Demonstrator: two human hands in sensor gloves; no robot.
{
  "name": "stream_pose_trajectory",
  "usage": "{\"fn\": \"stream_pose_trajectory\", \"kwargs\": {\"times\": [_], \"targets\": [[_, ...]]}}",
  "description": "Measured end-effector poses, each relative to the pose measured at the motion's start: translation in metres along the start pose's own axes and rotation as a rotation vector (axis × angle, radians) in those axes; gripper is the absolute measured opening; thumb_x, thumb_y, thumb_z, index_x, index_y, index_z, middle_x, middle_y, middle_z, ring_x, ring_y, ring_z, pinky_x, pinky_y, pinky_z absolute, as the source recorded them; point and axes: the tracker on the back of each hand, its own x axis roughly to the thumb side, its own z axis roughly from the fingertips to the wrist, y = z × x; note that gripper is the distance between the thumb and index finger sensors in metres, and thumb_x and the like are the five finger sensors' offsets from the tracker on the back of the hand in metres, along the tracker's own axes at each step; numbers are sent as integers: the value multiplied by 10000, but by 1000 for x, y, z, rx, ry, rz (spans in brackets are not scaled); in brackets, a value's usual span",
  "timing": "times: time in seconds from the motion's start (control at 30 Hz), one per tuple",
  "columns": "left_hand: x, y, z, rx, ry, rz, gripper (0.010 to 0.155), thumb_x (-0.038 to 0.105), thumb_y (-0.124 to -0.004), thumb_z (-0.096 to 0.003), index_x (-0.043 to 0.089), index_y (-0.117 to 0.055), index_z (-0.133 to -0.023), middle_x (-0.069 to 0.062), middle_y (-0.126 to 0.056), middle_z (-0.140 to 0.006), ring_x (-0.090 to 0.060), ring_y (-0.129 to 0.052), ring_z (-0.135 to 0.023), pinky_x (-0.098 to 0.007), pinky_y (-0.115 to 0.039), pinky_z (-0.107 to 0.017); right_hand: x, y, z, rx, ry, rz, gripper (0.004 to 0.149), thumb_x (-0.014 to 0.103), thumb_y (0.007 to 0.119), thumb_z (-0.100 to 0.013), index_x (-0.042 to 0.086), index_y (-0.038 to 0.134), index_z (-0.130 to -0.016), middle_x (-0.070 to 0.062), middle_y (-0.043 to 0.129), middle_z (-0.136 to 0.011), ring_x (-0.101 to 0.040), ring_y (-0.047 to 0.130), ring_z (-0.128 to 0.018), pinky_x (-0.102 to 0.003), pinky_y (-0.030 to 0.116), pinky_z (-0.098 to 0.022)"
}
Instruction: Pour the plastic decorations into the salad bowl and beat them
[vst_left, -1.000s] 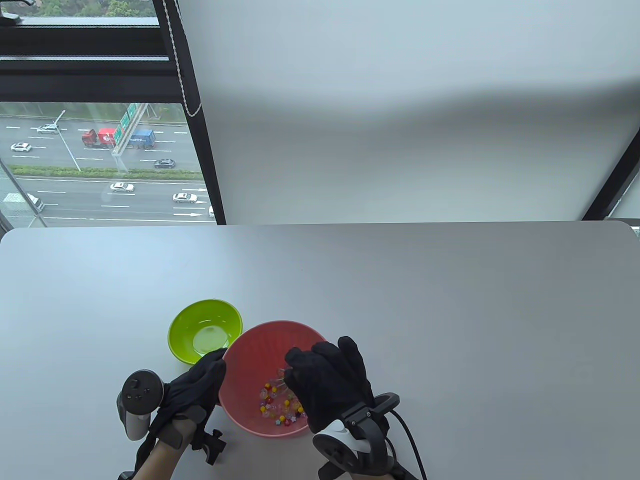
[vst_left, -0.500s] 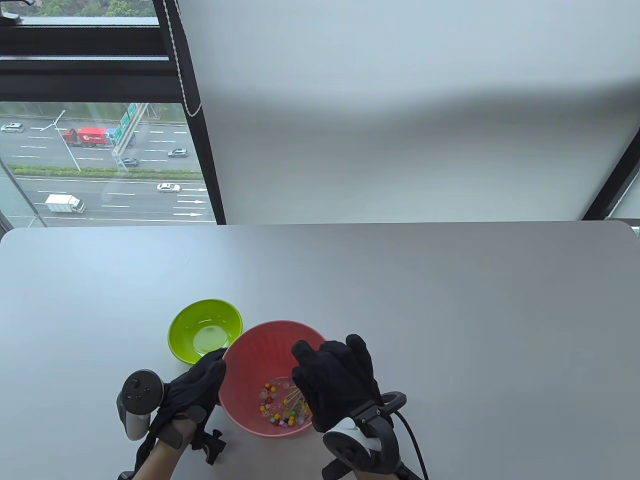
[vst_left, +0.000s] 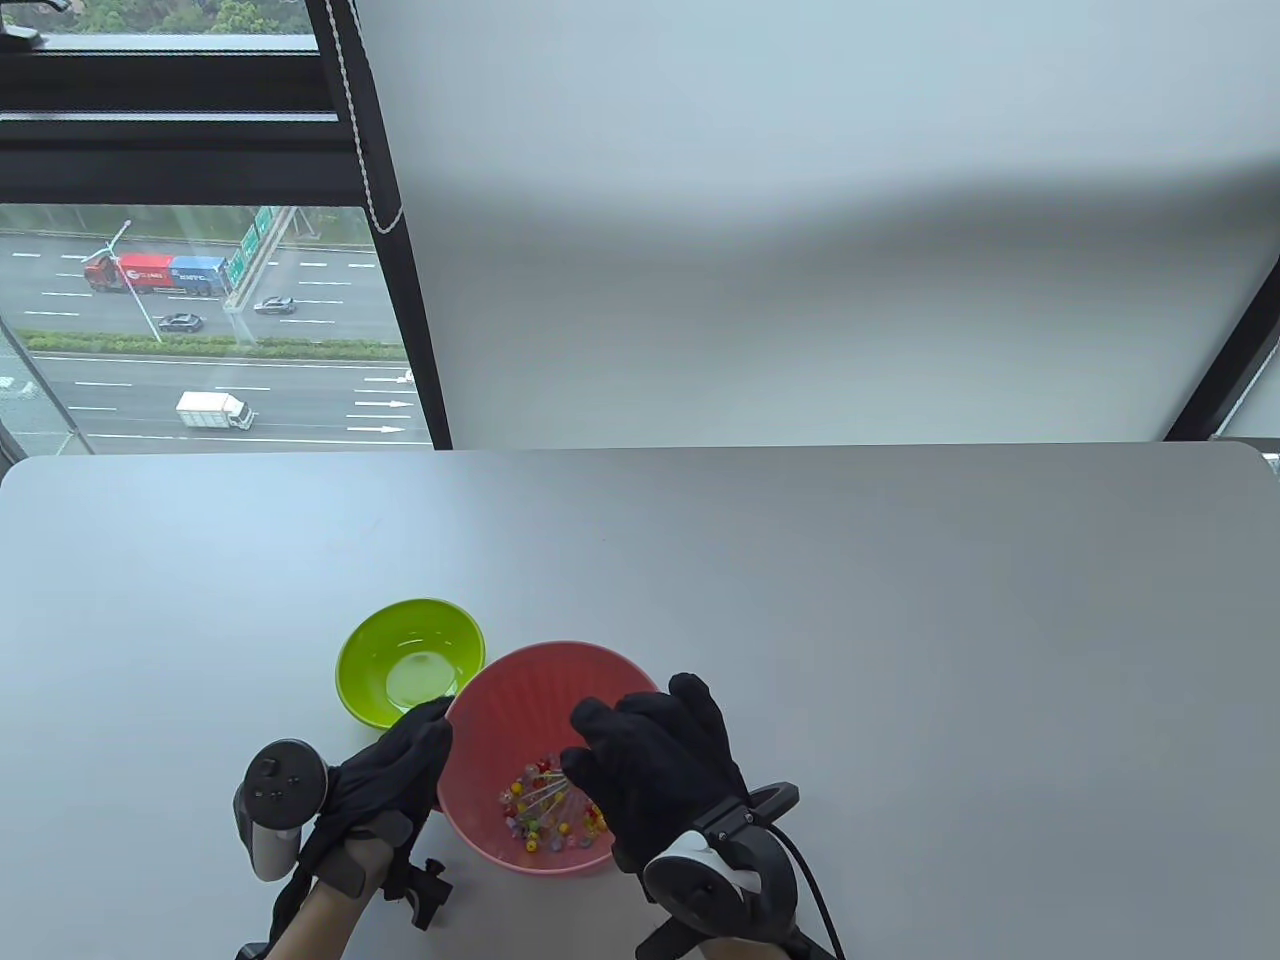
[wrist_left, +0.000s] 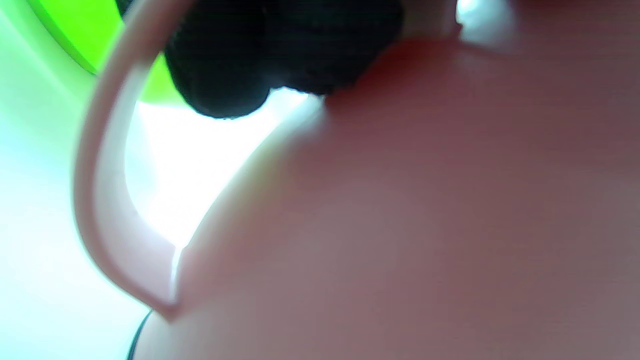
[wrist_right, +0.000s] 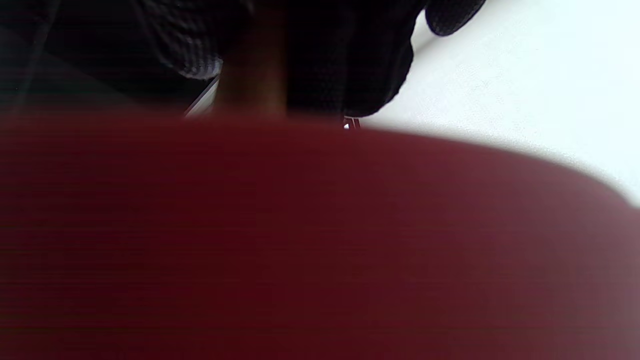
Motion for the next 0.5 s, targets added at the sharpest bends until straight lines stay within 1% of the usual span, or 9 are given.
{"fn": "stream_pose_trajectory", "kwargs": {"times": [0.3,0.5], "targets": [[0,0,0,1,0,0,710,636,-584,-557,65,-738,-949,1,-932,-435,-292,-955,-519,-556,-662,-659,5,3,1,-2,-47,79,447,567,742,-547,370,681,-944,160,941,-760,-163,829,-824,-493,478,-794],[0,0,0,0,0,1,712,637,-583,-556,64,-737,-950,1,-932,-436,-293,-955,-519,-557,-662,-659,5,2,1,-5,-60,119,467,562,719,-562,372,649,-983,160,926,-778,-169,813,-838,-497,464,-797]]}}
